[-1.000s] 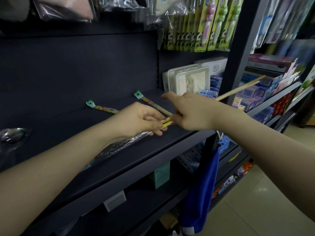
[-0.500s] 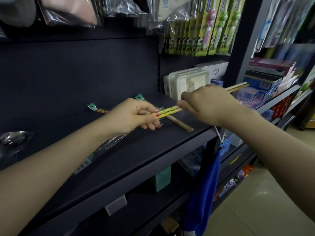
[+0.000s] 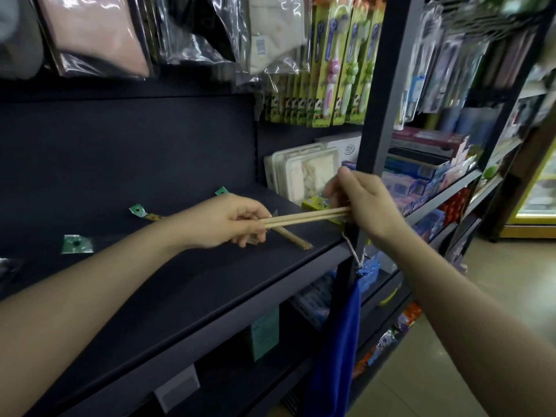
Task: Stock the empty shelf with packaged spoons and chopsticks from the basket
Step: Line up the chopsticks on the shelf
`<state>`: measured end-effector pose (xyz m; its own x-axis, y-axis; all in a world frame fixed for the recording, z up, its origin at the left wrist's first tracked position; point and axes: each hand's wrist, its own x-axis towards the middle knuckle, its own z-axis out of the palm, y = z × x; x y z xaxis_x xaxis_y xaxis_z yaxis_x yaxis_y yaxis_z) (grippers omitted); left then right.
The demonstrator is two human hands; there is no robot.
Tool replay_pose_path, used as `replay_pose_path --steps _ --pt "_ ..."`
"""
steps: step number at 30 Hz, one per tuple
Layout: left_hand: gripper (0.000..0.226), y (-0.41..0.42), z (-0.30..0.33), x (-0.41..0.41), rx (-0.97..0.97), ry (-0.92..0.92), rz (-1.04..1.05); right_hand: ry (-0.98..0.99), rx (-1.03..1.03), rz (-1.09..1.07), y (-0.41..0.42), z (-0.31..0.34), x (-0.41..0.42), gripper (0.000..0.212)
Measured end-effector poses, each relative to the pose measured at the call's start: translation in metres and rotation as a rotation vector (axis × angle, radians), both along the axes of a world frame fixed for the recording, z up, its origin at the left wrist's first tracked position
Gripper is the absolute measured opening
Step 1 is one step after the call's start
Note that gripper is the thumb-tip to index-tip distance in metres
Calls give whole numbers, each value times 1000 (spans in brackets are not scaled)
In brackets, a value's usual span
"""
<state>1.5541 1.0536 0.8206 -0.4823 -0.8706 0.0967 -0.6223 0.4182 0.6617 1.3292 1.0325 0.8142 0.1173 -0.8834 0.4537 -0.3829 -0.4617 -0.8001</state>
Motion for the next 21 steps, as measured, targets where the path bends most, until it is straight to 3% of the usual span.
replay_pose_path --steps 3,6,10,11,15,21 --pt "11 4 2 -9 -49 -22 -59 -191 -5 111 17 -8 38 40" --pt "15 9 -1 -16 -103 -3 -125 -227 52 169 28 -14 72 49" --pt "20 13 -7 -14 -148 -23 -110 -235 101 153 30 -26 96 77" --pt "20 14 -8 -12 -139 -3 -112 -264 155 187 27 -27 92 74" --pt "25 14 -7 -7 -188 37 -63 -248 247 377 20 -31 57 27" --pt "45 10 -10 -5 -222 42 28 -322 243 515 23 -37 49 15"
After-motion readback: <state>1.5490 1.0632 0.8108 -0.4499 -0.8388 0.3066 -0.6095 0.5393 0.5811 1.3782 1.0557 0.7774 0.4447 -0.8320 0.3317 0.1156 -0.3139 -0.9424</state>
